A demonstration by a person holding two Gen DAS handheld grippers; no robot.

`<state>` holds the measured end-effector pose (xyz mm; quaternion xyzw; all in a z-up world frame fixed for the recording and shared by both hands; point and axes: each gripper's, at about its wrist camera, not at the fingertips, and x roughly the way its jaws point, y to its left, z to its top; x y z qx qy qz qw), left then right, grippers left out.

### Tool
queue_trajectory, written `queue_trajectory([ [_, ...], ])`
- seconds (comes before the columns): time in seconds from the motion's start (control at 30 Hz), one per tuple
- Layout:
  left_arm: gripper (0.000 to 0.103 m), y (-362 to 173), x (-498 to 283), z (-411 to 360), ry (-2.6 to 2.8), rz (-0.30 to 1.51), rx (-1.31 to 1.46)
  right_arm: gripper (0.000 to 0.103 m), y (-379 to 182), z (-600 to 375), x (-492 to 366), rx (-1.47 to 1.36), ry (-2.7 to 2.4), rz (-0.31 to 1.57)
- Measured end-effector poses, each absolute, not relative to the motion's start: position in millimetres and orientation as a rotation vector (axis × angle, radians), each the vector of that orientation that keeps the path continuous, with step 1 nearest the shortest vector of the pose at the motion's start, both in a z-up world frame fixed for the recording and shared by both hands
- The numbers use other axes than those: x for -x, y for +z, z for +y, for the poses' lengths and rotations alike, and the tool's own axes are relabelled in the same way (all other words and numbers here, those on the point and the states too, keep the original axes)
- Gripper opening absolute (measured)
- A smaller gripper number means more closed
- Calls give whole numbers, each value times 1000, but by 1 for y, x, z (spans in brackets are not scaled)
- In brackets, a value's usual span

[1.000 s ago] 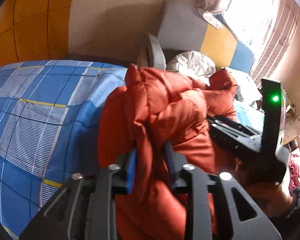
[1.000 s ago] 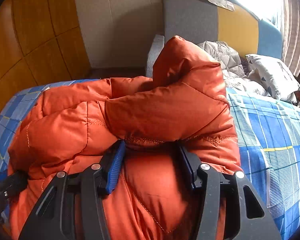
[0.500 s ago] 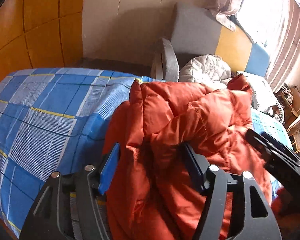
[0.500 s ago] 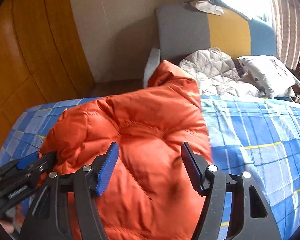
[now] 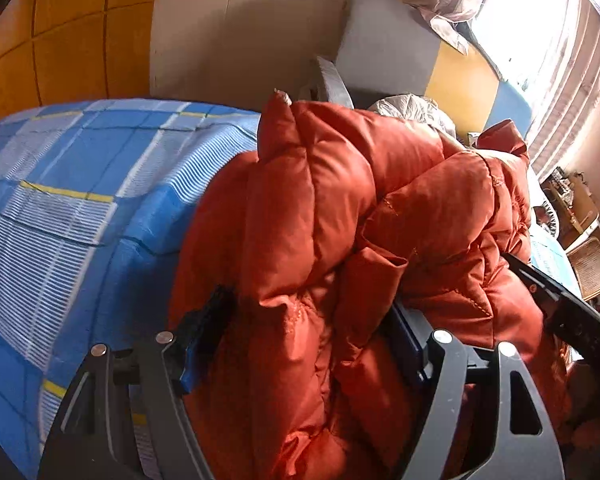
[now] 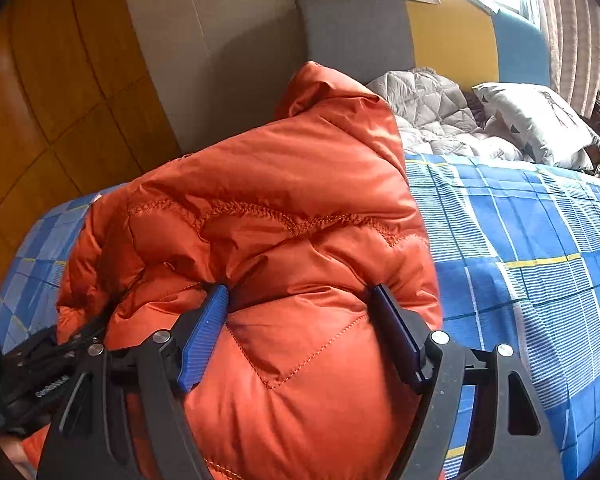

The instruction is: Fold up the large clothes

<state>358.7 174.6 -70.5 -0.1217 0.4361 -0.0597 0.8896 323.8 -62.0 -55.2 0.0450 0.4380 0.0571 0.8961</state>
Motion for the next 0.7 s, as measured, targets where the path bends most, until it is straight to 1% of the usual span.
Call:
queue_trajectory([
  [0.07,74,-74,-359,175,-133,903,255,80,-49,-66,-326,-118,142,927],
  [0.1,74,-75,-359,177,-138,903,262,87,-43,-70,-325,-145,175,934],
  [0.13,74,-76,-359,178,-146,903,272,91,-37,-77,-323,-166,199,929],
  [0.27,74,-80,-361,184,-183,892,288,94,-28,-109,-309,-223,215,923],
  [0.43,73,-84,-362,189,-225,883,312,99,-62,-145,-307,-372,288,1028],
  [0.47,71,-85,-363,189,-234,881,316,100,-69,-147,-309,-414,310,1050],
  [0.53,64,-86,-363,190,-260,874,324,100,-86,-152,-315,-528,370,1098],
  [0.57,56,-86,-363,190,-279,870,333,100,-96,-153,-319,-588,407,1132],
  [0.6,48,-85,-363,191,-292,864,340,94,-102,-150,-323,-622,446,1152],
  [0.63,45,-85,-363,191,-304,856,349,92,-104,-146,-324,-628,475,1154],
  [0.67,38,-84,-362,193,-319,851,374,85,-103,-141,-326,-620,492,1152],
  [0.7,31,-84,-361,197,-333,844,402,76,-101,-137,-327,-618,511,1150],
])
